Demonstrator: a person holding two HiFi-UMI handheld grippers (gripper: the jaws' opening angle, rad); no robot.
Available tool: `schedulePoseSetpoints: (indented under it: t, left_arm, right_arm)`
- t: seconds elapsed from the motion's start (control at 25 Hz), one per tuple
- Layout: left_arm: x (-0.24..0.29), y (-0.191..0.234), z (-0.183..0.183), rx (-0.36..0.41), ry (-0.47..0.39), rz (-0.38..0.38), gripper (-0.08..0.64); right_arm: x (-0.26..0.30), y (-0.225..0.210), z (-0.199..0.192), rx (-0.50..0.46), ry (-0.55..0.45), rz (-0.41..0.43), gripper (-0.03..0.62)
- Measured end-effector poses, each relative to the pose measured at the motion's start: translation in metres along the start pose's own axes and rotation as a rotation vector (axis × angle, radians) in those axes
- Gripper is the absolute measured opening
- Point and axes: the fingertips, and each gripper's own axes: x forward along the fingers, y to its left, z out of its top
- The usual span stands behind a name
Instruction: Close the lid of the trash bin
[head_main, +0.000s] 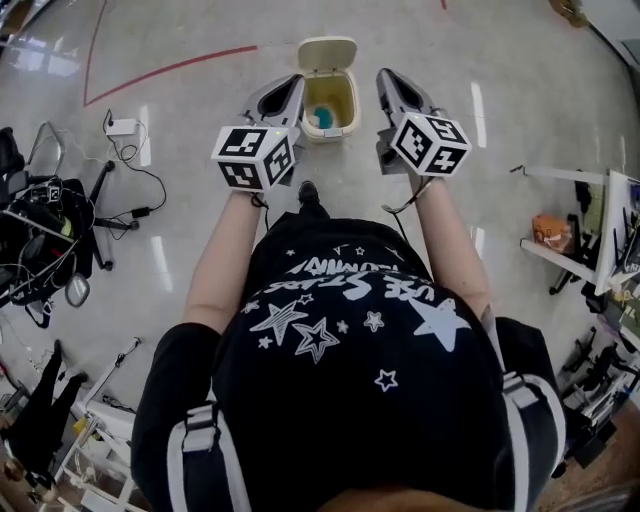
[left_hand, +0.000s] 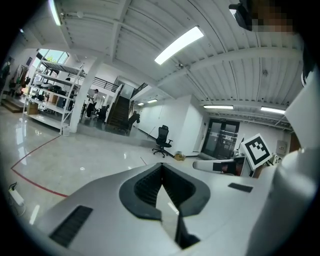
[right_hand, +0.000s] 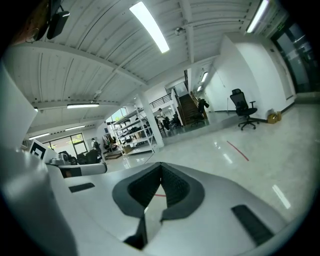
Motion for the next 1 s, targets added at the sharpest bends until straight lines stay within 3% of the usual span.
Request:
schedulePoseSetpoints:
  t: [0.56, 1.0]
  left_arm:
    - [0.041, 0.061, 0.001, -0.046, 0.028, 0.008, 0.011]
    - [0.115, 0.096, -0.019, -0.08, 0.087, 0.134, 0.011]
  right_arm:
    - [0.065, -0.014, 0.006, 0.01, 0.042, -0.03, 0.005]
    - [0.151, -0.074, 0.01, 0.035, 0.146, 0.056, 0.005]
